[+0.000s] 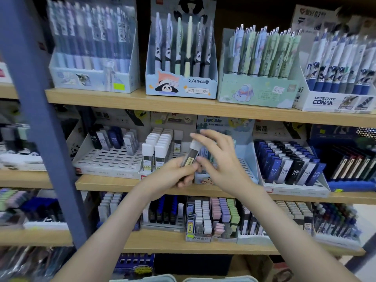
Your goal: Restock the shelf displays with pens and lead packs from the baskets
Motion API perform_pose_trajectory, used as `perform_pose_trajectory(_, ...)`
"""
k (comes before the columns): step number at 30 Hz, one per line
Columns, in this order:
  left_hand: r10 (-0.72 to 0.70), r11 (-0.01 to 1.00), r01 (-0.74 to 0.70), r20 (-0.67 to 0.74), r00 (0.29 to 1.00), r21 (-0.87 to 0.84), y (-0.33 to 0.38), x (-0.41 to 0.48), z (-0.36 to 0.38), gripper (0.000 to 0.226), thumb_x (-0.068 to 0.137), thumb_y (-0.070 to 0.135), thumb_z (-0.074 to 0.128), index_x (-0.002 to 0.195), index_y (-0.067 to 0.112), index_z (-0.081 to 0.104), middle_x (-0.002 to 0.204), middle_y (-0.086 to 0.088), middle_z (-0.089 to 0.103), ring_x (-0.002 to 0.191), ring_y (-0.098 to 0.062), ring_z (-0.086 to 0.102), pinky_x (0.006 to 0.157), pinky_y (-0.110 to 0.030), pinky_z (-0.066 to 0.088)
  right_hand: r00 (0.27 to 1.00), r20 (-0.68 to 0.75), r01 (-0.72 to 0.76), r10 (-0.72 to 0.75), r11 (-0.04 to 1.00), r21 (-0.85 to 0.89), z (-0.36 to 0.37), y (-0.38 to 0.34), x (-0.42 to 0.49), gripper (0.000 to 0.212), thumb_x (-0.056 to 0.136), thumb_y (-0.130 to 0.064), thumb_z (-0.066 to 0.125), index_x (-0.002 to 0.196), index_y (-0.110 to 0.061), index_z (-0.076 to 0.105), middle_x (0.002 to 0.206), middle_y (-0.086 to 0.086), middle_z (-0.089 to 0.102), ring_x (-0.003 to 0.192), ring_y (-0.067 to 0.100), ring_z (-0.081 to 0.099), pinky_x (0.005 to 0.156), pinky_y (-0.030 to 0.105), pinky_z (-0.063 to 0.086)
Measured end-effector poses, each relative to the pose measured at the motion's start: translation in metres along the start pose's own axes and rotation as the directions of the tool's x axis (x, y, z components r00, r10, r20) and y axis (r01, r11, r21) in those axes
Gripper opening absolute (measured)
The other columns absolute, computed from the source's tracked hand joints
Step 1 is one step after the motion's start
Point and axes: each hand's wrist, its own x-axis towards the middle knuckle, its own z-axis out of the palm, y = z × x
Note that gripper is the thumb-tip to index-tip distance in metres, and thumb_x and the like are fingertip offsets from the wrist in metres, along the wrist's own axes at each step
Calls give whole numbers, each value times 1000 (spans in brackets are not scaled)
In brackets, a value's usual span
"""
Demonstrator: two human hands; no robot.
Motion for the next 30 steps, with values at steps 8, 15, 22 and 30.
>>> perform_pose_trajectory(8, 161, 788, -8, -194, 968, 616, 6, -18, -21, 17, 103, 35, 38, 86, 31, 36, 76, 7, 46, 65, -10, 45, 58, -29, 31, 849, 179, -520, 498, 726, 449, 1, -47, 39, 12, 93, -27, 58, 105, -25, 60, 91, -4, 65, 79, 16, 63, 74, 34, 51)
perform_pose_trajectory(15, 777, 367, -113, -238, 582, 923, -37, -16, -74, 41, 94, 29, 49, 128, 5, 53, 123, -10, 56, 114, -22, 51, 97, -29, 37, 758, 95, -609, 645, 649, 456, 9, -37, 54, 15, 94, -14, 58, 103, -22, 48, 93, -7, 66, 76, 12, 68, 66, 28, 52)
perform_pose_trajectory(22, 758, 67, -97, 13, 652, 993, -65, 3, -95, 57, 90, 35, 52, 140, 9, 41, 143, -15, 46, 133, -27, 38, 112, -41, 24, 822, 102, -567, 560, 822, 52, 26, -23, 72, 20, 97, -11, 51, 117, -11, 53, 81, 2, 56, 63, 18, 50, 49, 17, 35)
perform_pose_trajectory(30, 748, 17, -109, 60, 661, 994, -71, 9, -96, 54, 91, 38, 51, 134, 6, 51, 128, -12, 57, 120, -27, 48, 99, -37, 37, 680, 344, -602, 647, 761, -241, 50, -4, 108, 26, 98, -8, 48, 123, -10, 47, 110, 16, 55, 90, 31, 58, 76, 37, 48)
